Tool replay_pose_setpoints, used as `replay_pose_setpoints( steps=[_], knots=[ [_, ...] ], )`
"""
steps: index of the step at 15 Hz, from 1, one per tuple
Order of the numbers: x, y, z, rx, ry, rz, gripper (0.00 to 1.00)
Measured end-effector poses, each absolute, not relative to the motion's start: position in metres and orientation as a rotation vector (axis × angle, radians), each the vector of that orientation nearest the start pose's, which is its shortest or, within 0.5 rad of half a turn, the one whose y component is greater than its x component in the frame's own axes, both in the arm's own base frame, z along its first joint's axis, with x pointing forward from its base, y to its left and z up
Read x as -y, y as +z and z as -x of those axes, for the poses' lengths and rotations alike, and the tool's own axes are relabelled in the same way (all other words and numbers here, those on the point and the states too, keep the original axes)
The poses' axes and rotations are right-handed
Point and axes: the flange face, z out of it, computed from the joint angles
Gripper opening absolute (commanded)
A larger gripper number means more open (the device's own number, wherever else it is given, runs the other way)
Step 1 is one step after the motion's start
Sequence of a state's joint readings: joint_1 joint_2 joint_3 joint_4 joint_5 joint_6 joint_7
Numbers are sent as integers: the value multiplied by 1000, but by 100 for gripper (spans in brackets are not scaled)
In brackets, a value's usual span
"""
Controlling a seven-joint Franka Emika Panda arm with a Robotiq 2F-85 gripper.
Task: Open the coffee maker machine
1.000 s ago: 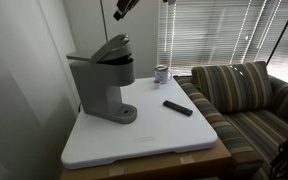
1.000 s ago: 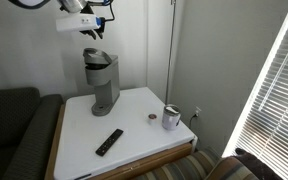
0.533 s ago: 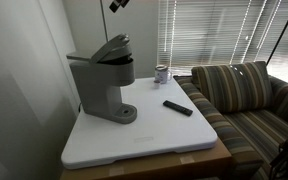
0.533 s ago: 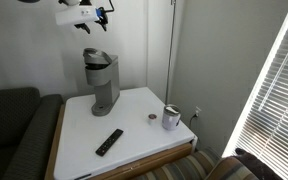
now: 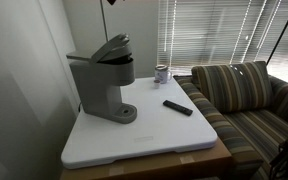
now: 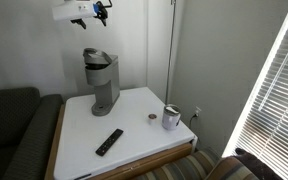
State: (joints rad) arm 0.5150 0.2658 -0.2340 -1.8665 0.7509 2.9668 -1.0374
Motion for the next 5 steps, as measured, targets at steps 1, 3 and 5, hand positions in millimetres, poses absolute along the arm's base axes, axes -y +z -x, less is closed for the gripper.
replay_pose_setpoints(
  steps=[1,3,5],
  knots=[
    [-151,466,-643,913,-1320,2639,100],
    [-152,466,-643,897,-1315,2640,100],
    [-152,466,-643,880,-1312,2641,100]
  ],
)
